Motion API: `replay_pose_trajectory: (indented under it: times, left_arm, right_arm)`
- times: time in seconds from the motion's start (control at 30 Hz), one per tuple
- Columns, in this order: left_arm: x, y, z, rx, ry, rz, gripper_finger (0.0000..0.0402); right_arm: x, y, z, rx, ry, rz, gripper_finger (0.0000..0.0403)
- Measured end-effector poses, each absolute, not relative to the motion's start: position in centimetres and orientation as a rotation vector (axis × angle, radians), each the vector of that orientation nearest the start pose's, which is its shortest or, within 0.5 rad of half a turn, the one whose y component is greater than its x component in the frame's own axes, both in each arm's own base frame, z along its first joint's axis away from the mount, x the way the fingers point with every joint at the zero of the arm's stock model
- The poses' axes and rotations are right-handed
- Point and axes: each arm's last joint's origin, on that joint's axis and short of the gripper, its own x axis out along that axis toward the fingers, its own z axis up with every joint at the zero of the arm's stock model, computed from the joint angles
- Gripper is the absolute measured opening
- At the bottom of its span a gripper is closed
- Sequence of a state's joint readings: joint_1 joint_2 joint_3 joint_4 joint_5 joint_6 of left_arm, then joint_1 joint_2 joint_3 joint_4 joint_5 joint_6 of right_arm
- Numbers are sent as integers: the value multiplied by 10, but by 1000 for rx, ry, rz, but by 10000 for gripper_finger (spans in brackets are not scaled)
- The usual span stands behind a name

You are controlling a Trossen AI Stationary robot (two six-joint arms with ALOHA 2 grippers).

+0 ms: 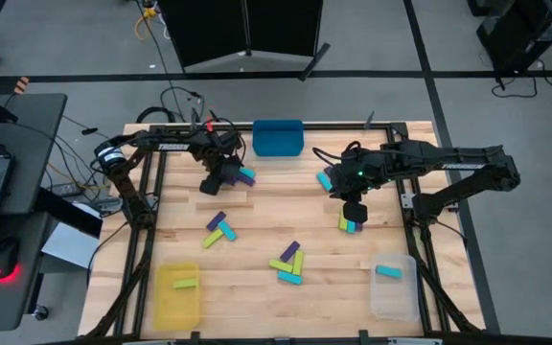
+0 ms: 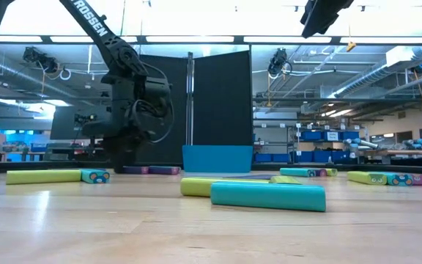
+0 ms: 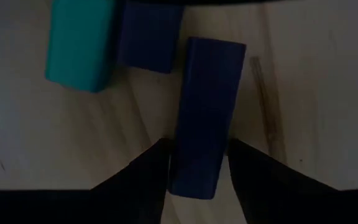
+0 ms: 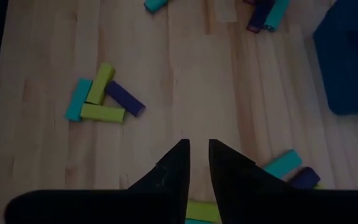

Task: Sort blocks
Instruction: Put the purple block into the blue bin

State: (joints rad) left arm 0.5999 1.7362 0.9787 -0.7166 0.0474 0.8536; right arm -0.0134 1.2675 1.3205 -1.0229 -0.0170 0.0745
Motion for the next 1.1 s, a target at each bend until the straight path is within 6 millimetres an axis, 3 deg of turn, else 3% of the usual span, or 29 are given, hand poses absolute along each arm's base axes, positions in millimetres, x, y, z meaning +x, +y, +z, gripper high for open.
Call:
replay_pose_trajectory:
  times: [0.13, 0.43, 0.7, 0.83, 0.97, 1.1]
  left_arm:
    - [244, 165, 146, 171, 1459, -126, 105]
    - [245, 165, 160, 66, 1448, -102, 100]
    - [238, 155, 202, -40, 1244, -55, 100]
    - [237, 146, 223, -131, 1103, -63, 100]
    - [247, 134, 240, -123, 1046, -39, 100]
    - [264, 121, 263, -61, 1011, 7, 100]
  right_arm:
    - [237, -5, 349, 81, 970, -38, 64]
    - [237, -6, 349, 67, 969, -35, 53]
    - [239, -9, 350, 74, 950, -47, 36]
    - [251, -15, 357, 94, 809, -69, 13]
    - [267, -23, 359, 110, 614, -93, 10]
    - [284, -36, 355, 121, 528, -144, 15]
